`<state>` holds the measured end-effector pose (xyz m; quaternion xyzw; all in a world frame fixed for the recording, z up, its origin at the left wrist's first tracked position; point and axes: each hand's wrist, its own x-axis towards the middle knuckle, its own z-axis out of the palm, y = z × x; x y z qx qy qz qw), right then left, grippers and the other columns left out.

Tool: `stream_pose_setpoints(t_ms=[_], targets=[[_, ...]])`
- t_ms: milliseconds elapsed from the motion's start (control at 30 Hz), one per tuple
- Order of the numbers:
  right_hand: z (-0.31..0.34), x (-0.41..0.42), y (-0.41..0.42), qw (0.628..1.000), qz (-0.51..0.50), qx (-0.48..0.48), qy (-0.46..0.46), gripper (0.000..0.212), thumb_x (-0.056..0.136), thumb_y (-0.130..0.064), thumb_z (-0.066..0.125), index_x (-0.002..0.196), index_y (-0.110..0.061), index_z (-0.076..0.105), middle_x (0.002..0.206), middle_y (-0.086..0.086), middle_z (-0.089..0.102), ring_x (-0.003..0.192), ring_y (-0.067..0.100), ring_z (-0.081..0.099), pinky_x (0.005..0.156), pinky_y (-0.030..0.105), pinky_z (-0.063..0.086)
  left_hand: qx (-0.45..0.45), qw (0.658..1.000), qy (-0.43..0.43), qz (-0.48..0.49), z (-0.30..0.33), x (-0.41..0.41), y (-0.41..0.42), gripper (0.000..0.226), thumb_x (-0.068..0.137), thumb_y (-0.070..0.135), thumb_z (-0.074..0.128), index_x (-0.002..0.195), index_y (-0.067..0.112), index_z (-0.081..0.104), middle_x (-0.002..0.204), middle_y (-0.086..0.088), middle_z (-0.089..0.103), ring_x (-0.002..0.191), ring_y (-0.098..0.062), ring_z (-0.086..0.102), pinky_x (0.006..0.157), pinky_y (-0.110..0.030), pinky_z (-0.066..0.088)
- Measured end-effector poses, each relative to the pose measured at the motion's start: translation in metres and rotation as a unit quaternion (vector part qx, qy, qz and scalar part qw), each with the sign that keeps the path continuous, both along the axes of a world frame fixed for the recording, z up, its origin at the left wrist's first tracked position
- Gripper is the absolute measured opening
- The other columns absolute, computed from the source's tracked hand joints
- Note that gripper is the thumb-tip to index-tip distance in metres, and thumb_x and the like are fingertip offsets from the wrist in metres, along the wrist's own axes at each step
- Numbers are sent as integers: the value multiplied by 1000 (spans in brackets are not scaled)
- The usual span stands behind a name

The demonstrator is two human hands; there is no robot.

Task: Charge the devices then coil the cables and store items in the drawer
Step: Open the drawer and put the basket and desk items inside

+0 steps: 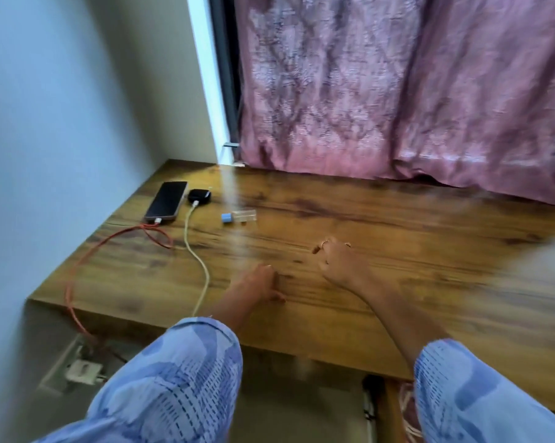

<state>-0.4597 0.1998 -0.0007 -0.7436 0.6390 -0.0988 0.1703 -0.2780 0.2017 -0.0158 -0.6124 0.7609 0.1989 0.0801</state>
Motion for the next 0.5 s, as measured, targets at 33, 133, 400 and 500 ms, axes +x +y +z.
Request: stream_pose_setpoints(t_ms=[33,133,400,500], targets=[[2,20,-14,1000,14,5,2,37,89,-8,45,125,-10,54,132,9,47,120,31,46,103,37,36,3,1000,-2,-4,0,7,-6,56,78,45,71,121,14,53,128,-8,53,113,-24,53,91,-37,46],[6,67,-47,999,40,4,28,37,88,-14,50,125,-12,54,133,8,48,118,32,48,95,36,39,2,1000,-16,-21,-7,23,-21,89,68,57,73,136,13,38,146,-7,36,130,-28,41,99,-48,43],[-13,138,-135,992,107,0,62,53,89,-11,50,140,-8,38,148,12,37,135,28,37,110,32,30,-3,998,-44,-47,-18,26,-41,123,61,62,75,147,-1,13,156,-19,16,142,-32,23,110,-43,31],[-23,158,-157,988,130,-12,82,51,95,-17,43,145,-14,31,153,7,32,141,21,29,115,34,25,10,999,-29,-42,-19,24,-44,110,70,53,75,147,0,17,156,-22,14,142,-34,23,110,-43,31]])
